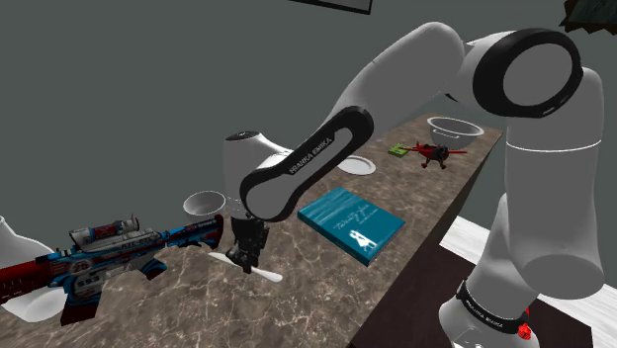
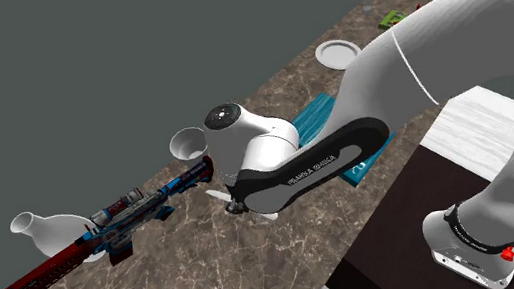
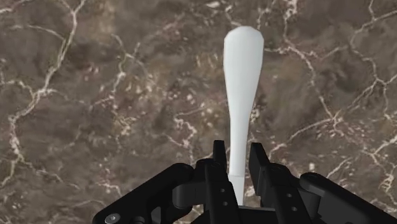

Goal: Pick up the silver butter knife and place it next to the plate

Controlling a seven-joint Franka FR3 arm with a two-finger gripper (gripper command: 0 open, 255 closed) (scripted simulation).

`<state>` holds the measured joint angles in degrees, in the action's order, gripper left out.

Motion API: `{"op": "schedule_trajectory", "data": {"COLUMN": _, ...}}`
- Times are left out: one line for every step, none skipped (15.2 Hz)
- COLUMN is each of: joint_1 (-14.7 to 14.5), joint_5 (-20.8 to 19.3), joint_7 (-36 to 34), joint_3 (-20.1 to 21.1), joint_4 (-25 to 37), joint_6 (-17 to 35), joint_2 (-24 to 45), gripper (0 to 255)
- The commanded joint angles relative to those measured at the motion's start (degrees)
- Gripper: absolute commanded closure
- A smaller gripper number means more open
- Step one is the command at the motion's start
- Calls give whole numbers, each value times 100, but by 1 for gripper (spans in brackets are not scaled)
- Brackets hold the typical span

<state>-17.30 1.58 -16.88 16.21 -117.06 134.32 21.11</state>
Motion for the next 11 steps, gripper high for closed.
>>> {"op": "schedule_trajectory", "data": {"joint_1": 21, "joint_5": 35, "joint_7": 15, "joint_3": 17, "joint_4": 12, "joint_6": -133, "joint_2": -121, "gripper": 255}}
{"op": "schedule_trajectory", "data": {"joint_1": 28, "joint_5": 49, "joint_7": 19, "joint_3": 24, "joint_4": 24, "joint_6": -197, "joint_2": -174, "gripper": 255}}
{"op": "schedule_trajectory", "data": {"joint_1": 34, "joint_5": 63, "joint_7": 22, "joint_3": 31, "joint_4": 39, "joint_6": -261, "joint_2": -226, "gripper": 255}}
{"op": "schedule_trajectory", "data": {"joint_1": 40, "joint_5": 76, "joint_7": 26, "joint_3": 37, "joint_4": 54, "joint_6": -326, "joint_2": -277, "gripper": 255}}
{"op": "schedule_trajectory", "data": {"joint_1": 47, "joint_5": 90, "joint_7": 29, "joint_3": 44, "joint_4": 71, "joint_6": -391, "joint_2": -327, "gripper": 255}}
{"op": "schedule_trajectory", "data": {"joint_1": 52, "joint_5": 103, "joint_7": 32, "joint_3": 50, "joint_4": 88, "joint_6": -457, "joint_2": -376, "gripper": 255}}
{"op": "schedule_trajectory", "data": {"joint_1": 56, "joint_5": 112, "joint_7": 34, "joint_3": 53, "joint_4": 99, "joint_6": -499, "joint_2": -408, "gripper": 255}}
{"op": "schedule_trajectory", "data": {"joint_1": 151, "joint_5": 149, "joint_7": 174, "joint_3": 25, "joint_4": -28, "joint_6": -477, "joint_2": -504, "gripper": 255}}
{"op": "schedule_trajectory", "data": {"joint_1": 244, "joint_5": 184, "joint_7": 316, "joint_3": -7, "joint_4": -149, "joint_6": -458, "joint_2": -596, "gripper": 255}}
{"op": "schedule_trajectory", "data": {"joint_1": 335, "joint_5": 218, "joint_7": 459, "joint_3": -41, "joint_4": -264, "joint_6": -442, "joint_2": -685, "gripper": 255}}
{"op": "schedule_trajectory", "data": {"joint_1": 425, "joint_5": 249, "joint_7": 603, "joint_3": -79, "joint_4": -372, "joint_6": -428, "joint_2": -769, "gripper": 255}}
